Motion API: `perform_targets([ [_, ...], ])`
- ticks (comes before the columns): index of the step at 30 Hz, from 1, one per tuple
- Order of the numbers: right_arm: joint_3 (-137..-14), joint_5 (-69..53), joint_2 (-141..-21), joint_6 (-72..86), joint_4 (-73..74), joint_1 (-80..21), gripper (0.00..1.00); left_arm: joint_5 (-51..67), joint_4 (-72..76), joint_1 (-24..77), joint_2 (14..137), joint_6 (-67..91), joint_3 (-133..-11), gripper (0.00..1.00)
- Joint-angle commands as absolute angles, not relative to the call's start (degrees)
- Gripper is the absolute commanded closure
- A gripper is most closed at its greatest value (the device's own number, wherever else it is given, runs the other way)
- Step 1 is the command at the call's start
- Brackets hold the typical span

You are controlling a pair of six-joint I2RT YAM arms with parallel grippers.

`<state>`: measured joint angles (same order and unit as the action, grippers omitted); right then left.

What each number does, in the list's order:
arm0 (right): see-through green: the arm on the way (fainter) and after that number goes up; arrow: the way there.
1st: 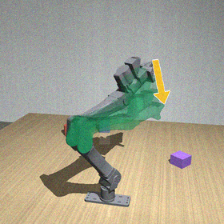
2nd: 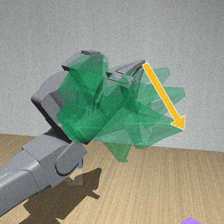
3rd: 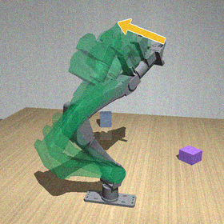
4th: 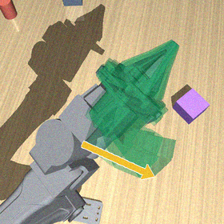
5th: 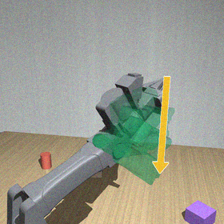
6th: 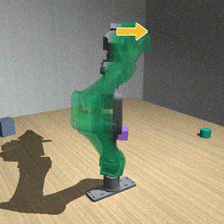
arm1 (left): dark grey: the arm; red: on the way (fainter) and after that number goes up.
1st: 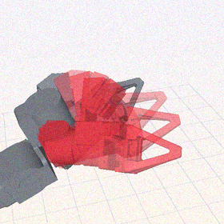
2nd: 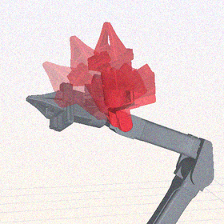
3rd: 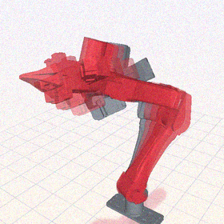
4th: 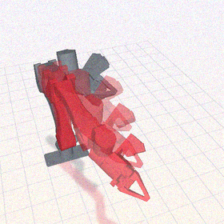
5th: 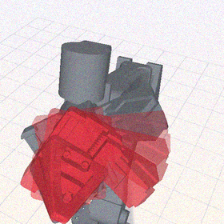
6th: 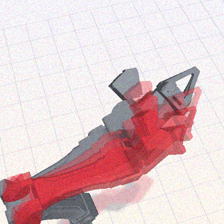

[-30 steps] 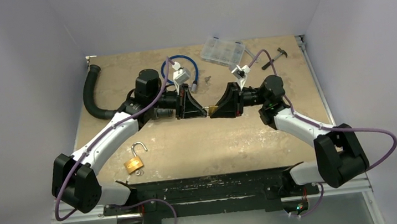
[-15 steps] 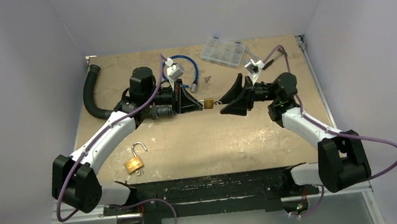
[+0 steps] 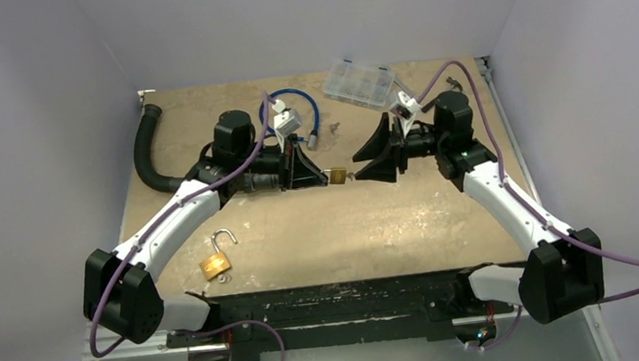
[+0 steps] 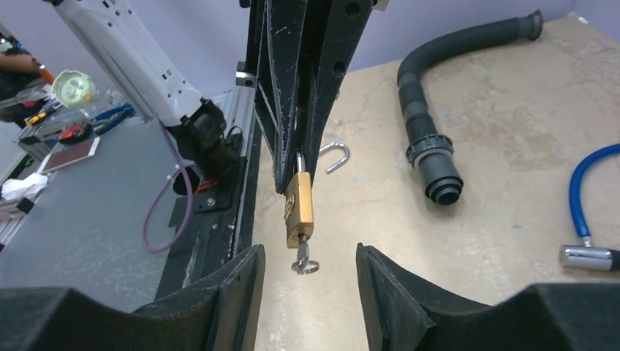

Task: Lock with the key
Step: Remove the key from the lock.

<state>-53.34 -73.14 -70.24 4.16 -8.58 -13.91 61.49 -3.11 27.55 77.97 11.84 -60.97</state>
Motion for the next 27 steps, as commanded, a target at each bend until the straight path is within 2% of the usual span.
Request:
perform_targets([
  [1,-55.32,-71.17,-69.56,-4.15,0.53,-16.04,0.47,63.46,-3.69,29.36,77.5,8.62,-61.94,1.0],
  [8,-55.28,-71.11,-69.67,-8.28,5.54,-17.2,0.64,62.82,-3.78,29.61,77.7,8.51,-62.4,1.0],
  [13,-54.9,-71.7,-69.43,-9.08,6.54,-17.4,0.68,62.15,-4.04,29.62,77.78,8.0,-62.32,1.0],
  [16,-55.01,-71.78,-69.48,-9.14,6.59,-17.47,0.79,61.91,-4.12,29.61,77.78,7.83,-62.31,1.0],
  [20,-55.37,-72.22,-69.52,-8.87,6.63,-17.48,0.99,61.53,-4.38,29.62,77.87,7.67,-62.33,1.0],
  [27,-54.41,-73.12,-70.01,-7.01,6.03,-16.71,1.0,59.77,-6.7,29.0,77.44,5.68,-63.13,1.0],
])
